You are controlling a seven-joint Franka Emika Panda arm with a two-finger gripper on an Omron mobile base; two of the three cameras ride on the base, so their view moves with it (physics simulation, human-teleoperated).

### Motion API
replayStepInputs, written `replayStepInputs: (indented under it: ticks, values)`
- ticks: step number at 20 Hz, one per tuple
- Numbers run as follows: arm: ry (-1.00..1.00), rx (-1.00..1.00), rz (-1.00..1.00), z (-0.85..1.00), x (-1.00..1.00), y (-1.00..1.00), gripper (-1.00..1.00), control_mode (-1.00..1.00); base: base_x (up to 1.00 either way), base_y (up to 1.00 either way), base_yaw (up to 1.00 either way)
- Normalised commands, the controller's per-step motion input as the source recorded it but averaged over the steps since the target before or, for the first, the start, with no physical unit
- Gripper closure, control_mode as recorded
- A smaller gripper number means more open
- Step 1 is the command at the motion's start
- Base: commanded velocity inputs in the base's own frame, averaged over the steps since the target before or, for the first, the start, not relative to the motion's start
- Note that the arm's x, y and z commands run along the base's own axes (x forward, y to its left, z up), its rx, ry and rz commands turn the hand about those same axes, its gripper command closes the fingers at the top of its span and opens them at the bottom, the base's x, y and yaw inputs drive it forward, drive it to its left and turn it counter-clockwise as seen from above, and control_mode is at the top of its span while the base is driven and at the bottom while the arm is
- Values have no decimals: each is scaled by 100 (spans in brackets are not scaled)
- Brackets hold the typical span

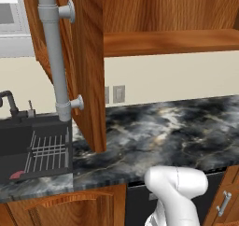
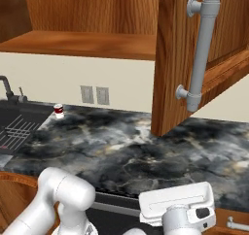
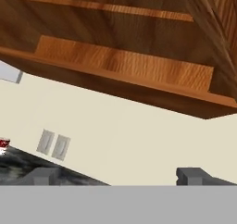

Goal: Close all open cabinet doors.

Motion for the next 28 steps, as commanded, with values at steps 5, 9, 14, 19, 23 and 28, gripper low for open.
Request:
replayStepInputs:
  ticks: [5, 9, 14, 19, 23, 28]
  values:
    - [-7, 0, 2, 47, -3, -40, -100, -100, 0, 0, 0]
    - [-4, 1, 5, 66, -3, -18, -100, -100, 0, 0, 0]
    - [0, 1, 0, 56, -28, -4, -100, -100, 0, 0, 0]
    - [0, 0, 2, 54, -42, 0, -100, -100, 0, 0, 0]
    - [1, 0, 5, 50, -31, 0, -100, -100, 0, 0, 0]
    - [3, 0, 12, 47, -6, 15, -100, -100, 0, 0, 0]
